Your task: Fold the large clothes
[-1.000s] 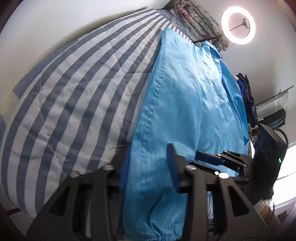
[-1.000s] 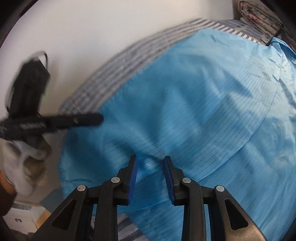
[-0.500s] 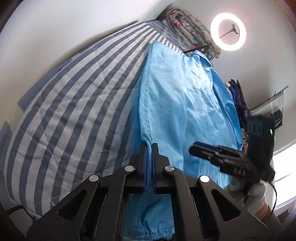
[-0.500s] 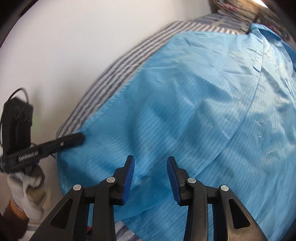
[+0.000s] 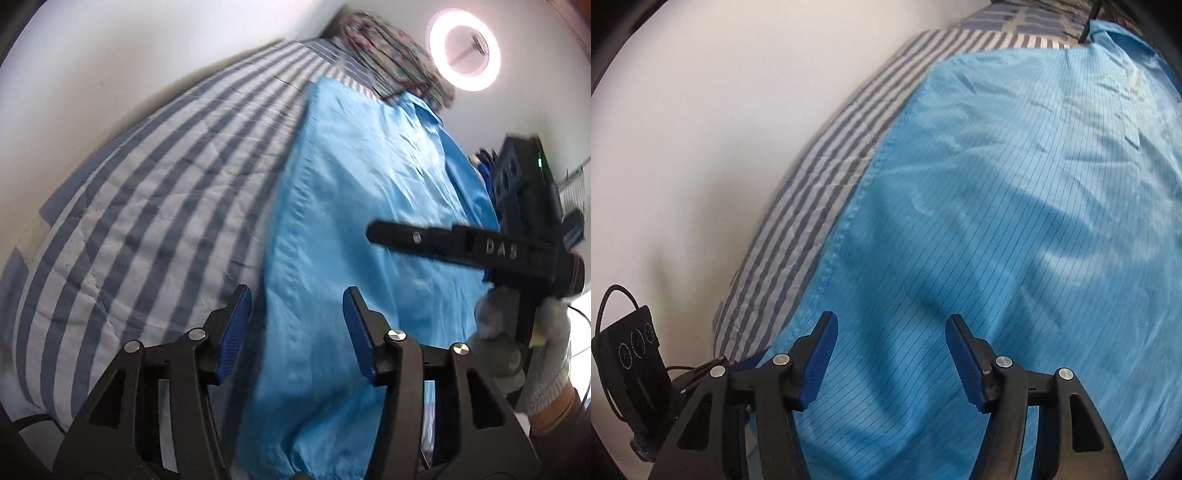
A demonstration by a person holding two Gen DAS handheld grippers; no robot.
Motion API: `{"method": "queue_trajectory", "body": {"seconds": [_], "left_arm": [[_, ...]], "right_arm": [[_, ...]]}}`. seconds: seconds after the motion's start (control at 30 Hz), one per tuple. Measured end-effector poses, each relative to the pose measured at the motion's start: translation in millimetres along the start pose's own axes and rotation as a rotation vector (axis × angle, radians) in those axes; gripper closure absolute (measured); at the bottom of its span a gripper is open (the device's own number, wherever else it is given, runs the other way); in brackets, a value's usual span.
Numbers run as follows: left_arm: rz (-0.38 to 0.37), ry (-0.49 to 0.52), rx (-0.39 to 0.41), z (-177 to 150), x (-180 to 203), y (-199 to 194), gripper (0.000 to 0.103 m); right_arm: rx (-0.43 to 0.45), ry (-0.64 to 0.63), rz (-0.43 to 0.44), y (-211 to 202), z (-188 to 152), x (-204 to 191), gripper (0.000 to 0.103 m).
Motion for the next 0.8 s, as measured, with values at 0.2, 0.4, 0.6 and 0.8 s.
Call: {"method": "queue_trajectory", "body": {"seconds": [0.2,0.4,0.6,0.8], "left_arm": [[-0.051,-0.043,-0.035,8.5,-7.6,18.5,0.095],[-0.087,-0.046,-0.029,8.0,2.6,17.3,0.102],[-0.091,0.001,0.017,7.6,17.3,-1.0,0.103],[-0.072,0.080,0.048,5.5,39.4,-7.7,0.103]], "right_arm": [[-0.012,0.025,0.009,13.6,-6.1,3.6,0.039],[-0.015,0.042,0.017,19.6,0.0,4.3,0.038],[-0.004,0.019,-0.004,19.9,29.1,-8.6,0.038],[-0.033,-0.024,-0.024,37.4,53.5,-31.8,0.036]]}}
Point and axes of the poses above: each gripper's, at about its wrist camera, not at the fingertips, and y roughly the way its jaws point, x to its right, z to its top, the point moved 5 cm from there along y, roughly the way its jaws point, and after that the axes turned 12 degrees about -y, right-handed, at the moved point
